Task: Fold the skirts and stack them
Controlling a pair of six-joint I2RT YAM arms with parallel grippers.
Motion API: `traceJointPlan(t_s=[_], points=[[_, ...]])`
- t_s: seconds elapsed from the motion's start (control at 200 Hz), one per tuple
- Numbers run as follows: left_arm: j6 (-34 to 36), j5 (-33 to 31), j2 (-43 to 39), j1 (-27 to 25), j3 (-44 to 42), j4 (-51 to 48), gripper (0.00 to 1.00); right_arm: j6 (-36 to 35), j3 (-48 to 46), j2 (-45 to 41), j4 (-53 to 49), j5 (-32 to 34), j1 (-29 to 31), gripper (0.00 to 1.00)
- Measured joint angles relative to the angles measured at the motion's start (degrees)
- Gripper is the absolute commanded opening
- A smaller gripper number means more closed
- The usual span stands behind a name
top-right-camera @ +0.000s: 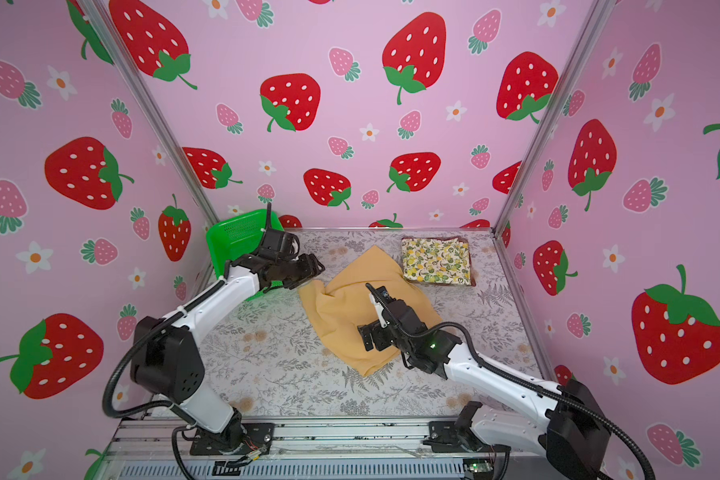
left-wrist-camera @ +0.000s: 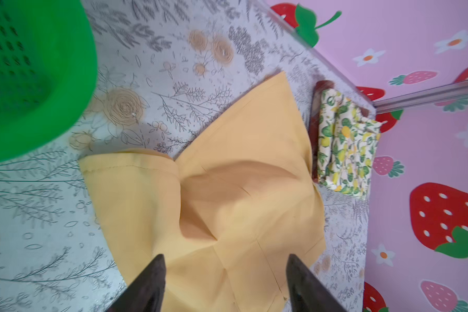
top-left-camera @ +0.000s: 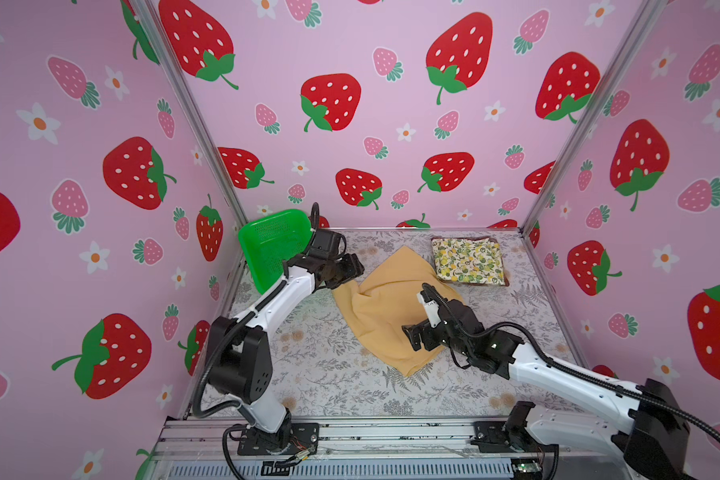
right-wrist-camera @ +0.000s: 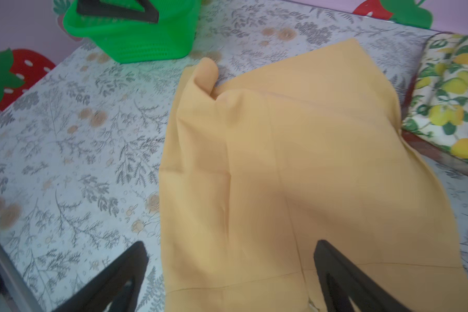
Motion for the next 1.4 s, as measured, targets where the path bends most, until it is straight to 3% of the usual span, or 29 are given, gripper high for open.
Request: traceJointPlan(t_s=[0.155,0.335,0.475,1.046,1.396], points=[[0.15,-0.07,-9.11,1.51,-8.63,0.46,0.92,0.00,0.61,7.54,-1.20,4.85,9.51,1.00],[-0.22,1.60,-12.44,3.91,-18.01,1.33,0.94,0.07,3.48,16.87,-4.11,10.25,18.03,0.96],[-0.28,2.08,-13.94,5.68,-21.86,1.40,0.94,0.85,4.63,20.50,-5.46,12.50,21.49,0.85],[-0.42,-3.43,-12.61,8.28,-29.94,4.96,0.90,3.50,1.36,21.57,-6.62,11.04,23.04,0.68],[-0.42,-6.58,-2.01,11.15,-30.40,10.03,0.78,4.17,0.52,21.46,-6.84,9.62,23.04,0.63]])
